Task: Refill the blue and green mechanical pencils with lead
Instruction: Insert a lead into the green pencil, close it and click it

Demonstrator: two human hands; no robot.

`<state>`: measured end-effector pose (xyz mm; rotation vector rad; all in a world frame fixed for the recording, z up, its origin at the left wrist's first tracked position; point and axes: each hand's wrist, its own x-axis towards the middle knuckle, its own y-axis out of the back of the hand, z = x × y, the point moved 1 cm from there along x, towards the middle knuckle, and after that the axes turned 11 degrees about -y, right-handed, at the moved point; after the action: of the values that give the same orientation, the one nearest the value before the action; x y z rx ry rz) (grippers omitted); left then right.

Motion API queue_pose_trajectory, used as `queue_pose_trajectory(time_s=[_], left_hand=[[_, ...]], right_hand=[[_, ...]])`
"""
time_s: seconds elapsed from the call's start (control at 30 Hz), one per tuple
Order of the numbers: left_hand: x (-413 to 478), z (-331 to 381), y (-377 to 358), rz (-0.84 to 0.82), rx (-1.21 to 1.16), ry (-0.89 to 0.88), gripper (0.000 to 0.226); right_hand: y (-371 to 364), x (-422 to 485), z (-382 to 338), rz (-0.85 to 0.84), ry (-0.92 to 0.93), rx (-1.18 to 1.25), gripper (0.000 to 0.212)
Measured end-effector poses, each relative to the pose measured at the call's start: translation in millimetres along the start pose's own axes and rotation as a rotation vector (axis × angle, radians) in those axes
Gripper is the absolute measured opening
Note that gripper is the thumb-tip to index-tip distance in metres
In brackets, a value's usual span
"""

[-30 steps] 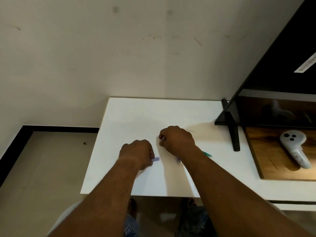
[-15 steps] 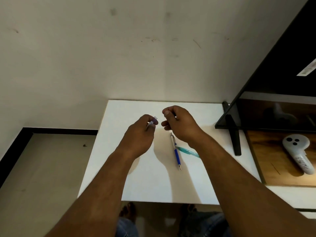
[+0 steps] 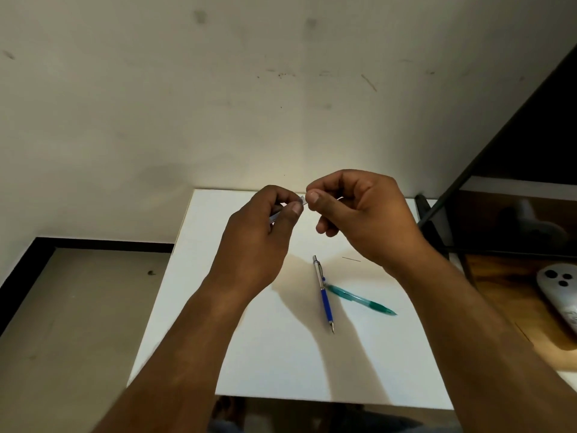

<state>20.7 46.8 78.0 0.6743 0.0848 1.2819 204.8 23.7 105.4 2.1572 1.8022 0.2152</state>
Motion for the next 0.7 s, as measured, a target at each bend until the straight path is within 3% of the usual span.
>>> queue_pose_trajectory(time_s=[0.3, 0.7], left_hand=[[-1, 6, -1, 0.034, -0.068, -0.059, 0.009], [-1, 6, -4, 0.054, -0.123, -0.018, 0.01]], right_hand=[[-1, 2, 1, 0.04, 0.028, -0.14, 0.015], [-7, 3, 0, 0.074, 0.058, 0.019, 0.013]])
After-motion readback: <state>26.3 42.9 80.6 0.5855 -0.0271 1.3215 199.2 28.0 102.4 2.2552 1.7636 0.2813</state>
